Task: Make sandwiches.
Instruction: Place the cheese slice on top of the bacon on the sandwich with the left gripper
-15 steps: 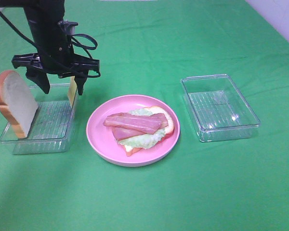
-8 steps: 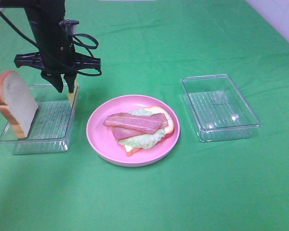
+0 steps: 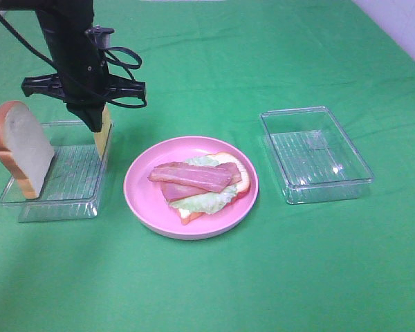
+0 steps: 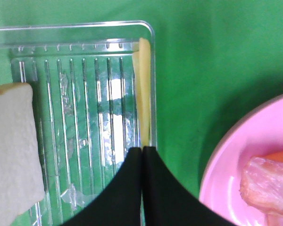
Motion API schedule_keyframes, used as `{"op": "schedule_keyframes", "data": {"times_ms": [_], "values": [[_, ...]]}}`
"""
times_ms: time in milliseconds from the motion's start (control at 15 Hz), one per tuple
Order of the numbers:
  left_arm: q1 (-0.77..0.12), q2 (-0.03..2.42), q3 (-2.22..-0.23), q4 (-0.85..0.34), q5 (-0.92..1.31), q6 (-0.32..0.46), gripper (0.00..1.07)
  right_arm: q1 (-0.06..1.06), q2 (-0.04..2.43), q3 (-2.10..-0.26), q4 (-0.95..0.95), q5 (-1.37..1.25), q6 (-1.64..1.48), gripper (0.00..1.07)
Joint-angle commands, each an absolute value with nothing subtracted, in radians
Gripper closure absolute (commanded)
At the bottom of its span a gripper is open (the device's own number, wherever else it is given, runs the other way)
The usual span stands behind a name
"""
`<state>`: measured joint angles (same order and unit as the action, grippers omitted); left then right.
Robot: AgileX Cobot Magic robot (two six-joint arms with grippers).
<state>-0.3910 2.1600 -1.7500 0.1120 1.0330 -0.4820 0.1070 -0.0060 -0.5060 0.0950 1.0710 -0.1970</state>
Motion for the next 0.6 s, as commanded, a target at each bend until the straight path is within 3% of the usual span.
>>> {"op": "schedule_keyframes", "data": {"times_ms": [67,333,467,533,600], "values": [[-0.393,2.113,-1.777,0.084,1.024,-0.474,1.07,0.105,-0.02,-0.505,0.1,1.067,-0.211,0.2],[-0.393,2.012,-1.817,-0.044,1.013,-0.386,1.07,0.105,-0.02,-0.505,0.1,1.067,-0.211,0.2],[-0.402,1.962,-1.815,-0.281,0.996,-0.254,1.07,0.105,-0.02,-0.505,0.1,1.067,-0.211,0.2],[-0.402,1.962,-1.815,-0.281,0.996,-0.254,1.07,0.105,-0.02,-0.505,0.1,1.067,-0.211,0.2],[-0.414,1.962,-1.815,-0.363,0.996,-0.202,1.07,0.105,-0.02,-0.505,0.1,1.067,-0.211,0.2]]}}
